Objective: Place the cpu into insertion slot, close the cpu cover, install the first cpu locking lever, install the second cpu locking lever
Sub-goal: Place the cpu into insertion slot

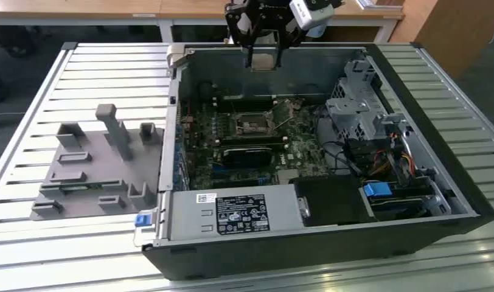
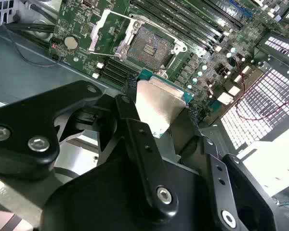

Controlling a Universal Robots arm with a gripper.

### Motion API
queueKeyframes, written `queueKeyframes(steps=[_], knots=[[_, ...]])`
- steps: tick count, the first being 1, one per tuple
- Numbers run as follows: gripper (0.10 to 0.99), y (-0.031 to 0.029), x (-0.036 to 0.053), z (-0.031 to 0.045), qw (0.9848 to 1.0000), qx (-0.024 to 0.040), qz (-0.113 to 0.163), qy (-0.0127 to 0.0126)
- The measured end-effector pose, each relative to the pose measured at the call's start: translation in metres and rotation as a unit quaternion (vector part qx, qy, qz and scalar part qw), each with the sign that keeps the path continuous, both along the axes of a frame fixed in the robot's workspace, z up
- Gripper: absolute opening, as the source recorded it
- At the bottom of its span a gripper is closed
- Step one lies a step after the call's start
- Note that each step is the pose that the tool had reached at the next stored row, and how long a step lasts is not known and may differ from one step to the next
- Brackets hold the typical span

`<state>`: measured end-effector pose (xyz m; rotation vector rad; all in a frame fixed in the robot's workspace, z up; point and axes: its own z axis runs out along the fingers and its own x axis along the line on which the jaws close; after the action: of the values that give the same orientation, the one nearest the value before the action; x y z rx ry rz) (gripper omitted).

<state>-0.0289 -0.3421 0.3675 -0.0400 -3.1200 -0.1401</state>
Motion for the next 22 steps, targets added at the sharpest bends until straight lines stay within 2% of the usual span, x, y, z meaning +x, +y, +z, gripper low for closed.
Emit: queueKeyframes(steps=[8, 22], knots=[[0.529, 0.0, 0.0, 0.0, 1.0, 0.0, -0.002, 0.0], [0.529, 0.0001, -0.0001, -0.0003, 0.9996, 0.0, -0.029, 0.0]])
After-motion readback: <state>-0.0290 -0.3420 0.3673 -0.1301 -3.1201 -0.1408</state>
